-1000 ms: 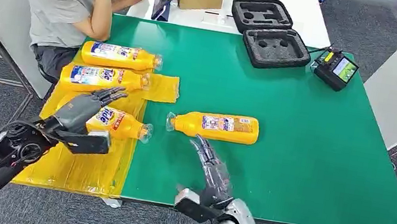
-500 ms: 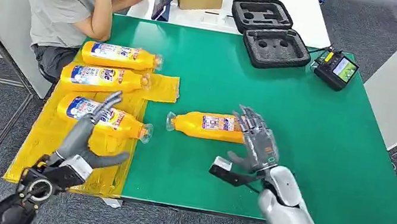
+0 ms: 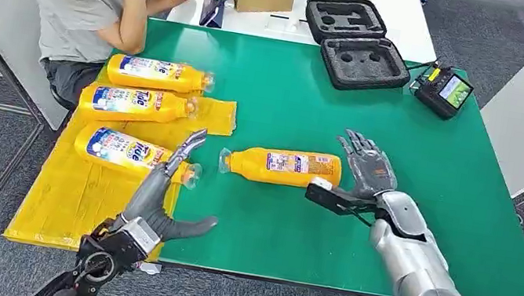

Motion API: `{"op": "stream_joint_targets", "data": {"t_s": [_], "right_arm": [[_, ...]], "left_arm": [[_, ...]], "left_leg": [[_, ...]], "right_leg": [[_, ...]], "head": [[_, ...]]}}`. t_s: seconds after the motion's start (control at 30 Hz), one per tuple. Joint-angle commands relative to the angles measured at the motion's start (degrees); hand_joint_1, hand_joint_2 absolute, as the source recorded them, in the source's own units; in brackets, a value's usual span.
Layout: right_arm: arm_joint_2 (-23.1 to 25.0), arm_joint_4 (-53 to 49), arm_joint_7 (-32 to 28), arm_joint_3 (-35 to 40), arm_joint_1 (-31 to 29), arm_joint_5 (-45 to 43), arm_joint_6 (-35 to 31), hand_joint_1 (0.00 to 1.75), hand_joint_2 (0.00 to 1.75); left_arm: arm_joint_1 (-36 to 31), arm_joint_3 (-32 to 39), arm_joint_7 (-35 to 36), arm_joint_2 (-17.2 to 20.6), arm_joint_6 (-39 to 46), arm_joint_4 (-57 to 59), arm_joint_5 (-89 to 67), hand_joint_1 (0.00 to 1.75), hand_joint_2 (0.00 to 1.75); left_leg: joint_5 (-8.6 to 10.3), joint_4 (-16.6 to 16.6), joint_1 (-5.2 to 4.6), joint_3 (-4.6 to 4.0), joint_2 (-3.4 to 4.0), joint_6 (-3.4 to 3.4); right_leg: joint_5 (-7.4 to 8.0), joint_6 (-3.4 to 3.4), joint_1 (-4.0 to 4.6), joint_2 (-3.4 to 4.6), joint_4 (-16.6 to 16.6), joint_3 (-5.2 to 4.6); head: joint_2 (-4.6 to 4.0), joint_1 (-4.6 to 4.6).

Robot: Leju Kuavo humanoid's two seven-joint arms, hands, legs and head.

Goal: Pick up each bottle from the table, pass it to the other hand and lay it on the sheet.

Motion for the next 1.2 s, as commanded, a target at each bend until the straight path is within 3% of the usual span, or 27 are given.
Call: {"op": "stream_joint_targets", "data": {"t_s": [0.03,0.7,0.87,1.2], "right_arm": [[1.1,7.1,-0.3,-1.1,-4.0,-0.1,0.8,0.00,1.75],[5.4,7.7,-4.3,-1.9,-4.6,-2.6,4.7,0.00,1.75],[6.5,8.1,-10.4,-6.7,-5.3,-9.7,10.6,0.00,1.75],[6.7,9.7,-7.1,-3.5,-5.5,-6.2,8.5,0.00,1.75]], "left_arm": [[-1.2,-0.8,0.3,-1.6,-0.1,3.2,-0.2,0.00,1.75],[-4.2,-1.0,1.0,-3.2,-1.3,6.1,-0.4,0.00,1.75],[-5.8,-2.1,0.4,-4.1,-2.2,9.3,0.5,0.00,1.75],[-6.1,-2.7,-0.6,-4.6,-1.8,11.7,1.1,0.00,1.75]], "left_leg": [[-0.09,0.0,0.01,0.22,-0.01,-0.08],[-0.12,0.0,0.08,0.27,0.00,-0.10],[-0.06,0.0,0.04,0.16,0.01,-0.07],[-0.04,0.0,0.04,0.15,0.00,-0.05]], "right_leg": [[-0.08,-0.07,0.00,0.08,0.0,0.21],[-0.11,-0.09,0.01,0.12,0.0,0.25],[-0.07,-0.07,-0.03,0.09,0.0,0.13],[-0.05,-0.06,-0.02,0.07,0.0,0.13]], "head": [[0.00,0.00],[0.00,0.00],[0.00,0.00],[0.00,0.00]]}}
